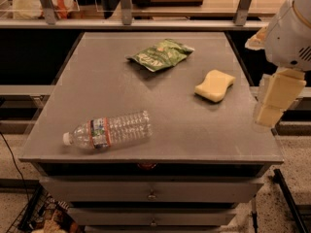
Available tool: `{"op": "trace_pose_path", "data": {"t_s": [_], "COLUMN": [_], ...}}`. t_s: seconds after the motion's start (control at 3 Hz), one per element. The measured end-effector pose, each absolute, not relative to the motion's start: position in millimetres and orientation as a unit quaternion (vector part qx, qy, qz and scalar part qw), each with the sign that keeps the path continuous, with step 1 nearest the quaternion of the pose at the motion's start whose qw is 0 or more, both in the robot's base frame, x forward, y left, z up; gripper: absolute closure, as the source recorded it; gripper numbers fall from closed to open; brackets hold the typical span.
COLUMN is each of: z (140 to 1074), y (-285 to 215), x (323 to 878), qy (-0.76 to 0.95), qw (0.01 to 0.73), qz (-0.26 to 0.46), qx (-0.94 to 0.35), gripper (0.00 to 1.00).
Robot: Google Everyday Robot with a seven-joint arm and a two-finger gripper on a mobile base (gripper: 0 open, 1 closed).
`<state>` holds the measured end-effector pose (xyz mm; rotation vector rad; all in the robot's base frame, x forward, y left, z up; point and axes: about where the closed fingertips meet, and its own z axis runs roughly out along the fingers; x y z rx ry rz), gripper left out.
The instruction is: Place water bottle upright
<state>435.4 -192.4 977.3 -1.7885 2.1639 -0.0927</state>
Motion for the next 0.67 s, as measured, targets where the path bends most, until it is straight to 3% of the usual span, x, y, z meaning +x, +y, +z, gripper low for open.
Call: {"op": "trace_pose_path", "data": {"t_s": [0.67], "z": [961], "y": [-89], "x": [425], "qy": [0.673], "qw": [0.153], "qz": [-0.013], "qx": [-0.723], "gripper": [0.0]}}
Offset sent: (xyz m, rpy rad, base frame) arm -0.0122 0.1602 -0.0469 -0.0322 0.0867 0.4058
